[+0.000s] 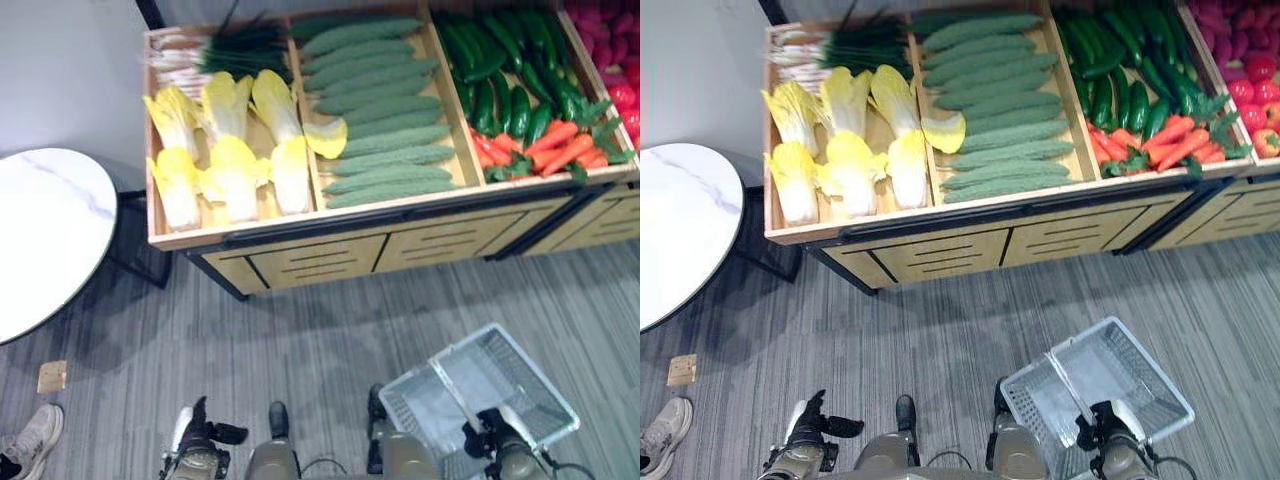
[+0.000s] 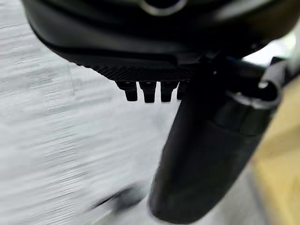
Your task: Get the vegetables into the basket
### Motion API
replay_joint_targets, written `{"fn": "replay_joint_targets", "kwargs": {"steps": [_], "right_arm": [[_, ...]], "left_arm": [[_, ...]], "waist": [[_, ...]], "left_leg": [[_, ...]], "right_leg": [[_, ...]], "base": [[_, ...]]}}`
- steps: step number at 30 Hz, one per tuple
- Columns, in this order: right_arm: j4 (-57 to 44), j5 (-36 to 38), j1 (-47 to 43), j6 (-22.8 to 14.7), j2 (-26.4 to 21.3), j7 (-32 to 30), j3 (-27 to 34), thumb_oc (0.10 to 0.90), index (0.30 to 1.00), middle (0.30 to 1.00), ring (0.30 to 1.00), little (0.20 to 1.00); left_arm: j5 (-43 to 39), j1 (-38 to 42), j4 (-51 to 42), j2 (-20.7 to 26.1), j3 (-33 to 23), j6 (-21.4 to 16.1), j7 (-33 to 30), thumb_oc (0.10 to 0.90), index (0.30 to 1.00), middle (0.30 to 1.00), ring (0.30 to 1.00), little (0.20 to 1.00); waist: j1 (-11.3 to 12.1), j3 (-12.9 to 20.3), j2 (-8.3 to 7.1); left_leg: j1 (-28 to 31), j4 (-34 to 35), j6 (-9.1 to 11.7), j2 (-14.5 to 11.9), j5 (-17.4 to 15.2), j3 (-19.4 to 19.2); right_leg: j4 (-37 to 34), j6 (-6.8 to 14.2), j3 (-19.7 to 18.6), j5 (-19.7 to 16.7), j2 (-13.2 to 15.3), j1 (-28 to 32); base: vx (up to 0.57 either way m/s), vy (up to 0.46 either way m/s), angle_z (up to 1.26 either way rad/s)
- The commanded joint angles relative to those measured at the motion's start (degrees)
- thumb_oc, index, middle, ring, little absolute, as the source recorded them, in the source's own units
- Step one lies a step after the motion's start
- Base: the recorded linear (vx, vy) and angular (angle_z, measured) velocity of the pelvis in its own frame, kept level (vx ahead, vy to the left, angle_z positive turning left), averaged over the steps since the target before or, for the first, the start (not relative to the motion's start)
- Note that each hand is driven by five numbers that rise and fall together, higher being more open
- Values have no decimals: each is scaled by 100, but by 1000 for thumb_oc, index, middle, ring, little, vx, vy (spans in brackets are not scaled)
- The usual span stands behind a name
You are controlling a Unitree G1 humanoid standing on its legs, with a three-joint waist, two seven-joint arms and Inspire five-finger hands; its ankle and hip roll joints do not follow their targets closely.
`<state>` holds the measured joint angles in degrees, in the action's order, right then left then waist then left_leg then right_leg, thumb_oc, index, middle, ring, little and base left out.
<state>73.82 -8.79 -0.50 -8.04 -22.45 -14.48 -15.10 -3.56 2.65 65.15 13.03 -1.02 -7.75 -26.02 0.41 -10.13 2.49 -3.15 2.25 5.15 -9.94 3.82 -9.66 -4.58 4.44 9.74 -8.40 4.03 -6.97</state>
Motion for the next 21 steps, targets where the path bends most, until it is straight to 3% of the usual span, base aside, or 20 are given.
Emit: {"fn": "replay_joint_targets", "kwargs": {"steps": [1, 3, 4, 5, 6, 11, 15, 21], "right_arm": [[-1, -250, 226, -199, 172, -130, -204, 400, 300, 300, 300, 300], [-9, -312, 271, -209, 186, -139, -170, 400, 300, 300, 300, 300], [-26, -381, 315, -202, 198, -135, -108, 400, 300, 300, 300, 300], [-27, -382, 317, -201, 198, -135, -113, 400, 300, 300, 300, 300], [-30, -414, 352, -178, 208, -104, -43, 400, 300, 300, 300, 300], [-115, -528, 402, -152, 213, -23, -39, 400, 300, 300, 300, 300], [-200, -588, 404, -169, 193, 14, -125, 400, 300, 300, 300, 300], [-390, -637, 335, -196, 79, 100, -331, 400, 300, 300, 300, 300]], "left_arm": [[82, -34, -1105, 763, -240, -574, -1372, 900, 1000, 1000, 1000, 1000], [207, -143, -1651, 821, -337, -625, -1552, 900, 1000, 1000, 1000, 1000], [211, -277, -2274, 864, -644, -716, -1842, 900, 1000, 1000, 1000, 1000], [216, -292, -2292, 861, -651, -706, -1843, 900, 1000, 1000, 1000, 1000], [335, -342, -2978, 959, -937, -753, -2112, 900, 1000, 1000, 1000, 1000], [658, -294, -4204, 1148, -1520, -672, -2480, 900, 1000, 1000, 1000, 1000], [896, -115, -4531, 1307, -1628, -531, -2493, 900, 1000, 1000, 1000, 1000], [1088, 846, -4830, 1787, -1377, -439, -2366, 900, 1000, 1000, 1000, 1000]], "waist": [[20, -43, -421], [24, -21, -417], [19, 8, -424], [15, 7, -425], [5, 47, -434], [-68, 141, -489], [-127, 166, -539], [-320, 191, -605]], "left_leg": [[20, 89, 272, 92, 229, 52], [39, 89, 265, 109, 213, 68], [86, 122, 260, 132, 187, 71], [92, 124, 259, 134, 187, 71], [130, 158, 258, 153, 167, 55], [194, 220, 256, 169, 131, -6], [219, 236, 266, 157, 117, -63], [225, 275, 311, 100, 131, -171]], "right_leg": [[125, 585, -11, 72, 638, 142], [128, 599, 3, 71, 659, 159], [122, 619, 5, 60, 694, 190], [120, 620, 5, 61, 695, 195], [124, 642, 8, 41, 714, 195], [114, 666, -53, -10, 745, 180], [107, 673, -106, -30, 734, 154], [57, 675, -199, -76, 692, 94]], "base": [[14, 36, 2], [6, 20, 3], [7, 27, 10], [5, 54, 11], [1, 43, 6], [-2, 39, -2], [-16, 11, -7], [-14, 6, -12]]}}
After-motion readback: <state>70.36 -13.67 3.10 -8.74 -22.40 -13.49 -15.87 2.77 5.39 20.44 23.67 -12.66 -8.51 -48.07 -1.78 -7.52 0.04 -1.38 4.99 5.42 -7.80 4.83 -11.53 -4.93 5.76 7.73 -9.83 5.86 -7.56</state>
